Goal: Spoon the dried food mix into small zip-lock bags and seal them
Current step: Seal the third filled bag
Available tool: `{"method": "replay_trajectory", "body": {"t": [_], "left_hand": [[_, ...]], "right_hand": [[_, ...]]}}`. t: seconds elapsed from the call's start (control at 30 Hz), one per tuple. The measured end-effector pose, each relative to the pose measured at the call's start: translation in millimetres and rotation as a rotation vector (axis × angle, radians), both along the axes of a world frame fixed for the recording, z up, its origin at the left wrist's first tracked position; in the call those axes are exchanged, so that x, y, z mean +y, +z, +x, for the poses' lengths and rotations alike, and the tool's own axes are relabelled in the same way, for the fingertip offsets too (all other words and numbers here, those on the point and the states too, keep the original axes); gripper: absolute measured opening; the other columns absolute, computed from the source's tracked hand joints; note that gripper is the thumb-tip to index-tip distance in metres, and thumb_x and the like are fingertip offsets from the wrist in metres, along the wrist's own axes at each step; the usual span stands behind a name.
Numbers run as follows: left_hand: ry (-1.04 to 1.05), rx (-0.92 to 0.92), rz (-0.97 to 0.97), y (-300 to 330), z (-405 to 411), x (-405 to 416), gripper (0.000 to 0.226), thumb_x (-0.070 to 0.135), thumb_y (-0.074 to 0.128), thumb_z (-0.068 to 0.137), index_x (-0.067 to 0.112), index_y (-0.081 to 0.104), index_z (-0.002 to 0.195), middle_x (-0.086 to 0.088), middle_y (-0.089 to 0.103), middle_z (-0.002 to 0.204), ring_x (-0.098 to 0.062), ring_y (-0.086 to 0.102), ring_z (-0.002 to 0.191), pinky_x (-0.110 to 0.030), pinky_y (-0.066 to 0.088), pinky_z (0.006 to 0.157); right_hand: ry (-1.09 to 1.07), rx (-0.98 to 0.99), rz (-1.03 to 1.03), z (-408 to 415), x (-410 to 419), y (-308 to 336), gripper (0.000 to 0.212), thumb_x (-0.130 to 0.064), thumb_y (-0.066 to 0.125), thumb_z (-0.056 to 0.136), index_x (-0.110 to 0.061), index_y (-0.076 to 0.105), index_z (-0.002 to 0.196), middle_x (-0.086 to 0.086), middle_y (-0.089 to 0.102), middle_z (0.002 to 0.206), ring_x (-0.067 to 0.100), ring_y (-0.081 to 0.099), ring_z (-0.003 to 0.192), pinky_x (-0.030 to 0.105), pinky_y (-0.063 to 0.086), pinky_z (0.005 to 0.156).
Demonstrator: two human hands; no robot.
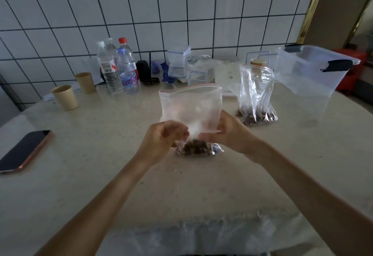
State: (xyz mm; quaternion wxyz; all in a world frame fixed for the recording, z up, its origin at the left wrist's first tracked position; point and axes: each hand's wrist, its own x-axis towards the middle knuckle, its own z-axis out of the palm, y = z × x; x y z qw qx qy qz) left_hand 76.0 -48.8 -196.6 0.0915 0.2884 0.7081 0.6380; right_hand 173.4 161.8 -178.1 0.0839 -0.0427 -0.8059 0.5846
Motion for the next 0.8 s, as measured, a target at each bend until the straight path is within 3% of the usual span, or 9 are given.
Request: {"method": "replay_trajectory", "body": {"t": [0.13,0.2,0.3,0.37,0.43,0.5,0.63,0.73,0.8], "left_hand": [[-0.020,-0.034,0.089,11,7,18,0.014,0.019,0.067,0.100,0.008,0.076,0.094,-0.005,0.079,0.088,-0.025,0.080,0.085,-0.024,0.059,0.059],[-0.041,-0.042,0.121,15,12,28,0.016,0.019,0.065,0.101,0.006,0.075,0.100,-0.007,0.079,0.092,-0.028,0.079,0.089,-0.029,0.062,0.062],[-0.059,-0.008,0.091,14,16,39,0.015,0.020,0.064,0.102,0.010,0.073,0.109,-0.006,0.080,0.099,-0.025,0.078,0.094,-0.036,0.065,0.078],[-0.039,0.172,-0.057,5,14,38,0.010,0.024,0.068,0.099,0.022,0.074,0.106,0.006,0.080,0.099,-0.011,0.077,0.095,-0.027,0.060,0.086],[-0.024,0.404,-0.258,-7,14,33,0.008,0.029,0.071,0.097,0.033,0.075,0.103,0.023,0.076,0.100,0.007,0.070,0.099,-0.008,0.049,0.089],[-0.022,0.542,-0.403,-22,15,27,0.009,0.033,0.070,0.097,0.036,0.074,0.105,0.030,0.073,0.102,0.012,0.064,0.102,-0.001,0.041,0.090],[0.005,0.643,-0.486,-44,18,21,0.016,0.043,0.069,0.096,0.032,0.076,0.106,0.023,0.070,0.108,0.002,0.064,0.104,-0.024,0.050,0.097],[-0.003,0.661,-0.475,-42,19,22,0.025,0.050,0.063,0.096,0.031,0.077,0.106,0.023,0.071,0.109,0.005,0.064,0.105,-0.026,0.052,0.096],[0.003,0.642,-0.468,-39,19,22,0.025,0.048,0.064,0.096,0.030,0.077,0.106,0.022,0.072,0.108,0.005,0.064,0.103,-0.029,0.054,0.095]], "right_hand": [[-0.142,0.056,-0.104,2,-9,-21,0.003,-0.015,0.075,0.093,-0.014,0.076,0.091,-0.001,0.076,0.084,0.007,0.068,0.073,0.021,0.051,0.070],[-0.206,0.098,-0.169,8,-2,-20,0.024,-0.008,0.062,0.101,-0.008,0.076,0.081,0.005,0.076,0.079,0.012,0.069,0.073,0.020,0.055,0.070],[-0.335,0.165,-0.249,25,21,-11,0.030,-0.007,0.059,0.102,-0.007,0.074,0.077,0.010,0.076,0.077,0.017,0.071,0.073,0.024,0.058,0.071],[-0.456,0.193,-0.209,35,47,-4,0.029,-0.010,0.060,0.102,-0.010,0.075,0.076,0.011,0.078,0.079,0.022,0.072,0.077,0.029,0.058,0.074],[-0.566,0.203,-0.167,42,78,0,0.026,-0.013,0.062,0.100,-0.012,0.075,0.077,0.011,0.079,0.080,0.023,0.074,0.078,0.032,0.058,0.074],[-0.645,0.195,-0.130,43,106,2,0.025,-0.014,0.063,0.099,-0.015,0.076,0.077,0.009,0.079,0.078,0.025,0.075,0.079,0.036,0.058,0.077],[-0.722,0.073,-0.020,27,138,-15,0.028,-0.016,0.063,0.094,-0.010,0.075,0.070,0.004,0.075,0.068,0.027,0.069,0.070,0.038,0.052,0.069],[-0.742,0.019,0.033,20,146,-27,0.024,-0.017,0.065,0.091,-0.005,0.074,0.073,0.008,0.067,0.066,0.020,0.058,0.064,0.032,0.043,0.063],[-0.750,0.006,0.032,21,151,-24,0.021,-0.020,0.068,0.089,-0.011,0.071,0.070,0.005,0.065,0.065,0.020,0.058,0.063,0.030,0.041,0.059]]}}
